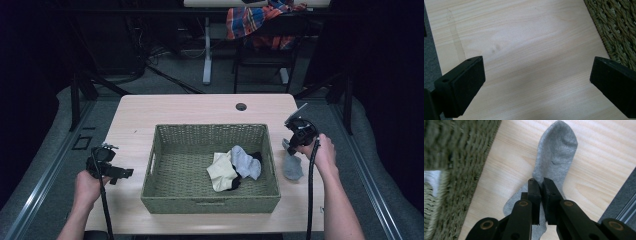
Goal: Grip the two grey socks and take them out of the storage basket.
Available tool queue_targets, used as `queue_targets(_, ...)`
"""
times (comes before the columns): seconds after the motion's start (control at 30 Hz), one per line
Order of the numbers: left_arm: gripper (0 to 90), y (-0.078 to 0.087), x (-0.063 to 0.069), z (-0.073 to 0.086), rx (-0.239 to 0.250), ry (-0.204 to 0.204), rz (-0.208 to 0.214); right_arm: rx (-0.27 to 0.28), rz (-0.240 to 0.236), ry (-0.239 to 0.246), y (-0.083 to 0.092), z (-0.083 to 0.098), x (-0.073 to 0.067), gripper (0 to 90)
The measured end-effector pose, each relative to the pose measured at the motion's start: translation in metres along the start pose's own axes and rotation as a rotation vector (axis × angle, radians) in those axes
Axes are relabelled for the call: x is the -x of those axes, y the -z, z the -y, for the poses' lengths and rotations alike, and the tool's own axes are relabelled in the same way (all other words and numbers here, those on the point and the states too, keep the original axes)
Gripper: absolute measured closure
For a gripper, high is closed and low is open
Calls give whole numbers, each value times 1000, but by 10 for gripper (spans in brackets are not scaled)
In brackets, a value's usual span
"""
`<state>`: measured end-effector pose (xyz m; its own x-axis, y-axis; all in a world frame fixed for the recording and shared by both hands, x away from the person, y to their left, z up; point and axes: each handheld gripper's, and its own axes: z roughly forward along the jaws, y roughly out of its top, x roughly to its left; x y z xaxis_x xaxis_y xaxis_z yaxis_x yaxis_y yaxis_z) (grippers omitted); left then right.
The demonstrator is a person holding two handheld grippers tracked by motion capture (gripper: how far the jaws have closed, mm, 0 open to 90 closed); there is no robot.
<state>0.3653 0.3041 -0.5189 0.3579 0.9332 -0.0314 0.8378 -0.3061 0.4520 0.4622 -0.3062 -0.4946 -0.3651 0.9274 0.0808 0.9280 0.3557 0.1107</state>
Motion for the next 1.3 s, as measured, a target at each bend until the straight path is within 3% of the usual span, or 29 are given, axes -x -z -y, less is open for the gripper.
queue_targets(0.13,1,-1,1,-1,3,5,2,-26,-3,8,-6,0,3,839)
queue_targets(0.33,1,-1,1,-1,4,3,-1,3,3,-2,-2,0,1,722)
queue_targets(0.6,1,-1,1,-1,6,3,3,97,-9,-2,33,4,-3,466)
queue_targets(0.7,1,0,1,-1,7,5,3,125,-15,25,51,5,-10,382)
queue_targets(0.87,1,0,1,-2,1,-1,4,191,-37,52,74,6,-28,229)
queue_targets(0.93,1,-1,3,-3,4,-5,1,202,-38,86,81,7,-37,165)
queue_targets(1.07,1,-1,2,-2,4,1,2,255,-70,142,95,7,-54,133)
queue_targets(1.3,1,0,1,-1,5,5,-1,269,-127,228,98,-2,-92,16)
